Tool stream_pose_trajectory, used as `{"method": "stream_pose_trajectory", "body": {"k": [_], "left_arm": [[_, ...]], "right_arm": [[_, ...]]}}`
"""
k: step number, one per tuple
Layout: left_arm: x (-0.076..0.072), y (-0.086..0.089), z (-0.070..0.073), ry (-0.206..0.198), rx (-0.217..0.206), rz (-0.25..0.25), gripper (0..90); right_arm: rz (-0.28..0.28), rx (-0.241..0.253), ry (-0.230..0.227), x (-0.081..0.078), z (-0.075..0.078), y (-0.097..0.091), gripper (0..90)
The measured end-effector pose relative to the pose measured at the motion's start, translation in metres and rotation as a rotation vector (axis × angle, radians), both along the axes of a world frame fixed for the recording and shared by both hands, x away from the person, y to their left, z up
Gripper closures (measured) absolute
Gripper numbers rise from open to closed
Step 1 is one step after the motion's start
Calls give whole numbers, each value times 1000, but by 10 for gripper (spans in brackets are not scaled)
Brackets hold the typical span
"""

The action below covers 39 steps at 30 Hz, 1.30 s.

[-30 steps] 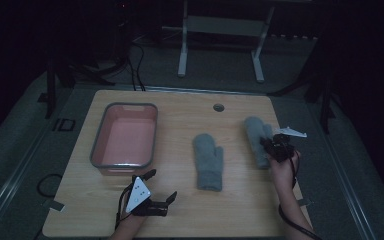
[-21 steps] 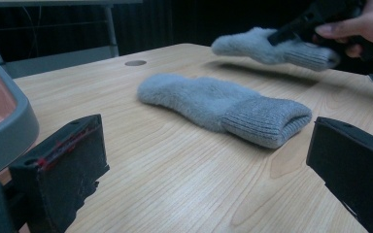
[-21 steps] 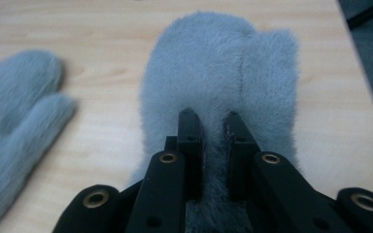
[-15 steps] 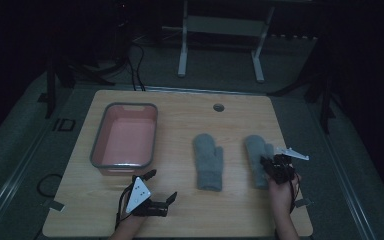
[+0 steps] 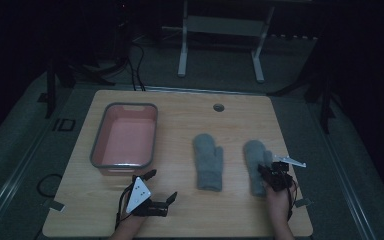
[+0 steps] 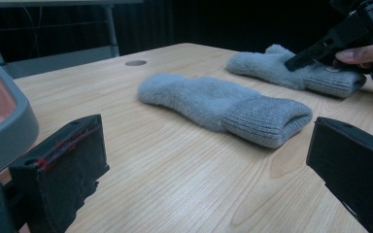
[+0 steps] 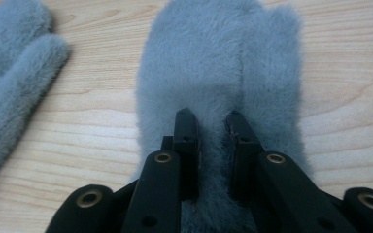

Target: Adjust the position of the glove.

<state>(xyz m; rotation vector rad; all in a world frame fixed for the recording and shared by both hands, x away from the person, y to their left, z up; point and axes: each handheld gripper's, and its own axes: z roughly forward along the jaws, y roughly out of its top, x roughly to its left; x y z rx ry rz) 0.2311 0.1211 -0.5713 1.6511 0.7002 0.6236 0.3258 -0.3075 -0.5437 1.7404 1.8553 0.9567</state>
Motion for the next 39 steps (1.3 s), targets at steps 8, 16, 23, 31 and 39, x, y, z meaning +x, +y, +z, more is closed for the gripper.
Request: {"method": "stream_pose_trajectory", "body": {"k": [8, 16, 23, 31, 39], "left_arm": [[0, 0, 0, 0, 0, 0, 12], [0, 0, 0, 1, 0, 0, 13], [0, 0, 0, 1, 0, -2, 13], [0, 0, 0, 1, 1, -2, 13], [1, 0, 0, 2, 3, 0, 13]], "right_arm": [[124, -61, -34, 0, 20, -2, 476], [261, -172, -44, 1, 26, -2, 429], [224, -184, -2, 4, 7, 0, 459], [216, -213, -9, 4, -4, 6, 664], [99, -109, 1, 2, 6, 9, 802]]}}
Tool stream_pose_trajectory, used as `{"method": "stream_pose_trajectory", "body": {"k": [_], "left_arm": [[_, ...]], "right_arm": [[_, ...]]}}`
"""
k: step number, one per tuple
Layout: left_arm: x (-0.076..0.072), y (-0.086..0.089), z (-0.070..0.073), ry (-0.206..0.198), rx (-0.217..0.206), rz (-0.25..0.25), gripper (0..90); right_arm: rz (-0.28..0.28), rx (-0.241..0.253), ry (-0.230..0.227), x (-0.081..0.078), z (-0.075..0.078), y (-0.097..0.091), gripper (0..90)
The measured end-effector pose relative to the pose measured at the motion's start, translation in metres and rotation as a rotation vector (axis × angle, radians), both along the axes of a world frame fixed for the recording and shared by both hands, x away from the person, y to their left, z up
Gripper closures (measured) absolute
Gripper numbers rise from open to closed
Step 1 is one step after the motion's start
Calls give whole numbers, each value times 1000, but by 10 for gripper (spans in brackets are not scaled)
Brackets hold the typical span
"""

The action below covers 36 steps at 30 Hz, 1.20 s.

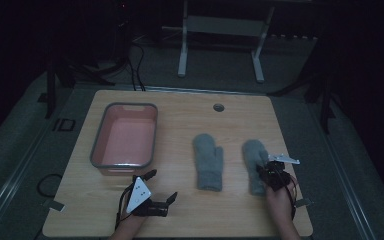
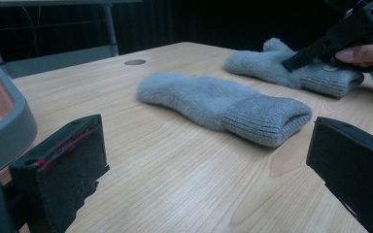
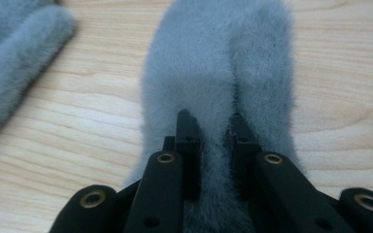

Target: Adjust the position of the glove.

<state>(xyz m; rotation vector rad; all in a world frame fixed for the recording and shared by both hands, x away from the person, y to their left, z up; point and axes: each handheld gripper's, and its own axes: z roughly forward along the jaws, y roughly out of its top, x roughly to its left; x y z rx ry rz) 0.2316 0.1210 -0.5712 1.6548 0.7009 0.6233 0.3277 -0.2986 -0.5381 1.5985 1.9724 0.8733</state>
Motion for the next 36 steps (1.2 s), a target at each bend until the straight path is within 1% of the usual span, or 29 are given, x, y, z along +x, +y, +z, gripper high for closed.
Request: {"method": "stream_pose_trajectory", "body": {"k": [2, 7, 11, 14, 16, 19, 23, 25, 27, 28, 29, 33, 35, 36], "left_arm": [[0, 0, 0, 1, 0, 0, 12], [0, 0, 0, 0, 1, 0, 12], [0, 0, 0, 4, 0, 3, 13], [0, 0, 0, 2, 0, 3, 12], [0, 0, 0, 2, 0, 3, 13], [0, 0, 0, 3, -1, 5, 13], [0, 0, 0, 4, -8, 6, 12], [0, 0, 0, 2, -6, 4, 13], [0, 0, 0, 2, -6, 2, 13], [0, 0, 0, 2, -7, 1, 13], [0, 0, 0, 2, -7, 1, 13], [0, 0, 0, 1, -7, -2, 13], [0, 0, 0, 3, -8, -5, 12], [0, 0, 0, 2, -8, -5, 12]], "right_arm": [[0, -6, -19, -3, 8, 4, 802], [-26, -8, -75, -6, 31, 19, 802], [-34, 22, -98, -4, 49, 30, 802], [-17, 33, -114, -3, 59, 42, 801], [1, 40, -113, -3, 63, 53, 801], [22, 66, -110, -2, 65, 68, 801], [37, 107, -93, -1, 64, 90, 801], [54, 105, -85, -2, 61, 103, 801], [67, 120, -71, -2, 59, 113, 801], [75, 112, -66, -2, 58, 118, 801], [78, 116, -61, -2, 57, 122, 801], [91, 129, -56, 0, 58, 138, 800], [100, 115, -59, 2, 57, 146, 799], [100, 123, -54, 2, 57, 148, 799]]}}
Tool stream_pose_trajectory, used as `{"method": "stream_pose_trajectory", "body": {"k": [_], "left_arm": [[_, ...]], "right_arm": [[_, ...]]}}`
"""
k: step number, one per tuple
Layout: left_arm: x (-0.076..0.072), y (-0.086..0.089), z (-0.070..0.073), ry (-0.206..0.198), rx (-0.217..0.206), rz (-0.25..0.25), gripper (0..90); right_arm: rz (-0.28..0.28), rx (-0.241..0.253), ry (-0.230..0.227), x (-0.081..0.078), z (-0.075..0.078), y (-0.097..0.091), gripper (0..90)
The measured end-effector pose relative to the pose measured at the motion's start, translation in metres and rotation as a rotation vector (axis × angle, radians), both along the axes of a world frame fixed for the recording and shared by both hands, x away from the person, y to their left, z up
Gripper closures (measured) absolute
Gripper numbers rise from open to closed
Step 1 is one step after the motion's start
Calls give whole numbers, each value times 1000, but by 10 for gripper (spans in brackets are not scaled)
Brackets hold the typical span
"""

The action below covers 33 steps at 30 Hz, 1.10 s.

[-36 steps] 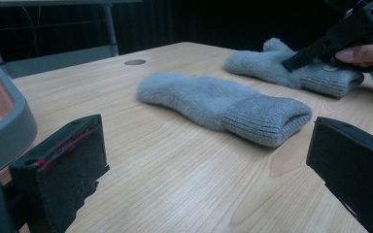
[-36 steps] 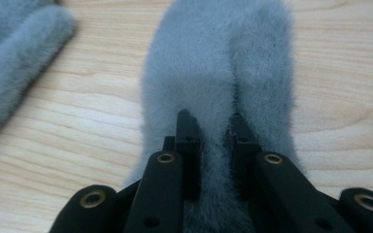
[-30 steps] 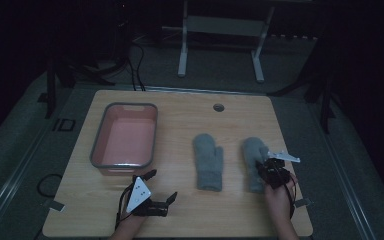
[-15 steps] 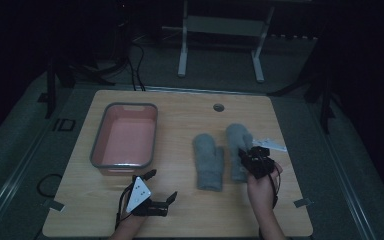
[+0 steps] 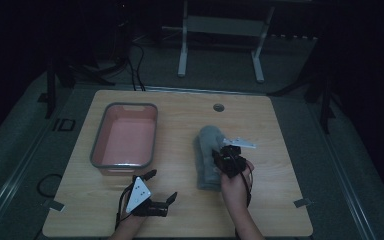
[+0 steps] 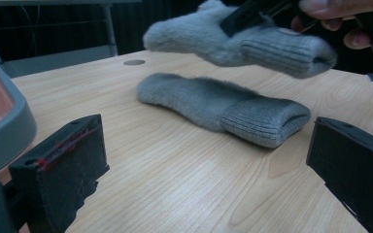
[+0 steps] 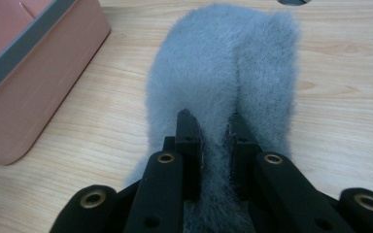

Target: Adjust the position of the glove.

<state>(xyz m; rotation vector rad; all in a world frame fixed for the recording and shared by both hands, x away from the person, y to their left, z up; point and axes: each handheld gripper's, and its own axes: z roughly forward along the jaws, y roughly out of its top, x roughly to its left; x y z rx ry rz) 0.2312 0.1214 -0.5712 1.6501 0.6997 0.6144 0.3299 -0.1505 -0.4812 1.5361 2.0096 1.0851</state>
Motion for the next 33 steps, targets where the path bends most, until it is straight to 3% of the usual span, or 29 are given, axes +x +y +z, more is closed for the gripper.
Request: {"method": "stream_pose_trajectory", "body": {"k": [6, 12, 18, 21, 25, 28, 31, 33], "left_arm": [[0, 0, 0, 2, -3, -4, 12], [0, 0, 0, 1, 0, -3, 12], [0, 0, 0, 0, 0, -2, 12], [0, 0, 0, 0, 0, -3, 12], [0, 1, 0, 8, -8, -6, 12], [1, 2, 0, 17, -17, -7, 12], [1, 2, 0, 13, -14, -9, 12], [0, 1, 0, 9, -14, -9, 12]], "right_arm": [[8, -11, 32, 4, -15, 12, 798], [-6, -4, 75, 8, -34, 13, 789], [-2, -22, 71, 7, -46, 18, 775], [-8, 2, 74, 8, -47, 16, 754], [-3, 22, 55, 4, -41, 14, 660], [22, 39, 19, 2, -28, 9, 556], [68, -41, -70, -2, -12, 5, 433], [96, -16, -53, -2, -4, -1, 406]]}}
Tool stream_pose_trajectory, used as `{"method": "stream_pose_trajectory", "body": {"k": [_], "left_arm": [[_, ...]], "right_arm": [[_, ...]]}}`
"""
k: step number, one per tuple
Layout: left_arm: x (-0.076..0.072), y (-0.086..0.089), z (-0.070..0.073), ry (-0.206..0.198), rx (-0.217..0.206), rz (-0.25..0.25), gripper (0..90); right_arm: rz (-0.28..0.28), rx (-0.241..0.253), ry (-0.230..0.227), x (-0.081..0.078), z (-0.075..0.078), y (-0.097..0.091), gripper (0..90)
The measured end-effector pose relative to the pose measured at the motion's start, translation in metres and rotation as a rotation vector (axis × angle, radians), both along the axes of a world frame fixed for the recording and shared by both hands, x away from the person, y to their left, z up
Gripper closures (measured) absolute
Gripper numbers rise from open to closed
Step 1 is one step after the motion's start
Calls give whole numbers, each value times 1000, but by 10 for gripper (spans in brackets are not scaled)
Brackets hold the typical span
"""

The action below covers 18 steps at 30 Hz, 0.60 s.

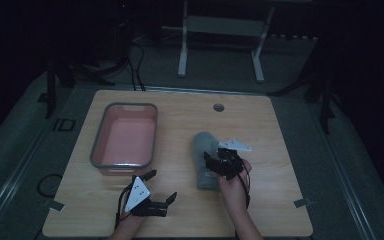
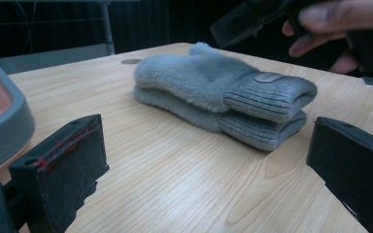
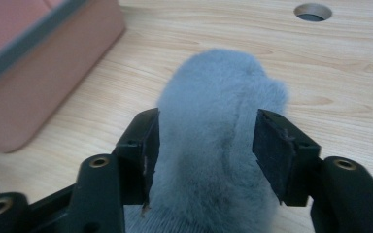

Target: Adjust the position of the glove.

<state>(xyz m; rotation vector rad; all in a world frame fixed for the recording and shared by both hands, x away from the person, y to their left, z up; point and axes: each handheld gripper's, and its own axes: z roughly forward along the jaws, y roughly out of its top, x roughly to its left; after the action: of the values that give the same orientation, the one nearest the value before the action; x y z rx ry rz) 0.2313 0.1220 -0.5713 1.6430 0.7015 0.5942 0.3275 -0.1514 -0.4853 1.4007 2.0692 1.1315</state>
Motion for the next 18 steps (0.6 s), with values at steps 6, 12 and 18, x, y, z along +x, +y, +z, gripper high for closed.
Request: {"method": "stream_pose_trajectory", "body": {"k": [6, 12, 18], "left_arm": [[3, 0, 0, 35, -29, 14, 12], [7, -6, 3, 102, -6, -26, 12], [9, -21, 15, 194, 0, -81, 13]], "right_arm": [[74, -25, 20, 0, 3, -10, 138], [195, -152, -123, -2, -3, -5, 143], [242, -108, -168, 1, -1, -22, 150]]}}
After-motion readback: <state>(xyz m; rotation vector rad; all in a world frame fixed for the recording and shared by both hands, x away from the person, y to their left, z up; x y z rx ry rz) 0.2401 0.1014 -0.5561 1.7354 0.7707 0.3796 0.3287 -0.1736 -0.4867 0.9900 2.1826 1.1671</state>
